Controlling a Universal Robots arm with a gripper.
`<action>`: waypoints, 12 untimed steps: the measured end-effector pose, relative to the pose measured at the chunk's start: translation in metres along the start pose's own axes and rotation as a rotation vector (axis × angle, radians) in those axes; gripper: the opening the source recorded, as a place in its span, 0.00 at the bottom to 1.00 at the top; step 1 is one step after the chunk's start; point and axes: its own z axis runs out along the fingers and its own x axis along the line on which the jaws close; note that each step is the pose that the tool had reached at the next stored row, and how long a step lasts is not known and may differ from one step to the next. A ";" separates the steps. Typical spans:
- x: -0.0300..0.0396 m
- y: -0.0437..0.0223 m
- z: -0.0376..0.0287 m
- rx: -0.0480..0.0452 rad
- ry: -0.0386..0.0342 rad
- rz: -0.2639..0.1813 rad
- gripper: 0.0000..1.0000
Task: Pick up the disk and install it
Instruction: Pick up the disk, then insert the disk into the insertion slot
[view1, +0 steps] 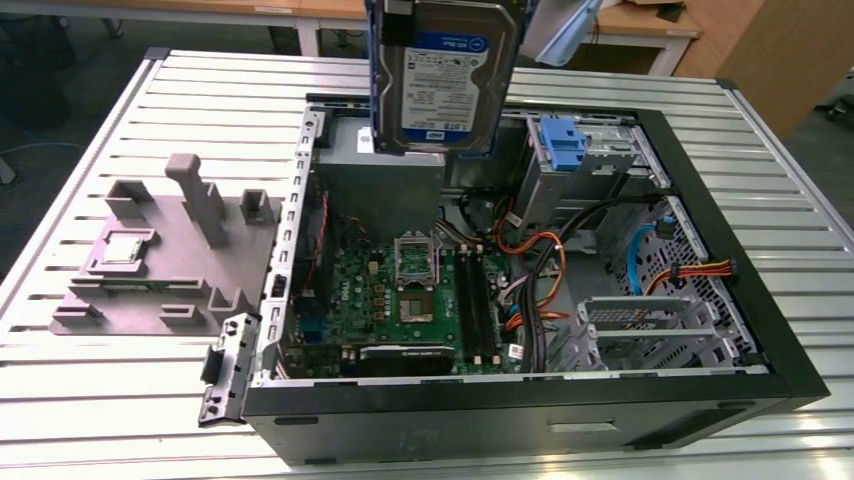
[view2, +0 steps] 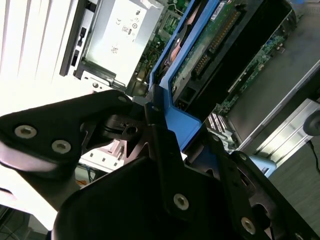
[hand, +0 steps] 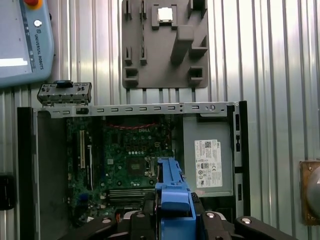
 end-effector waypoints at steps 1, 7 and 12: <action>-0.0002 -0.0037 0.0000 0.0000 -0.0001 0.000 0.37; -0.0008 -0.0167 -0.0002 0.0000 0.0000 0.000 0.37; -0.0013 -0.0250 -0.0004 0.0001 -0.0001 0.000 0.37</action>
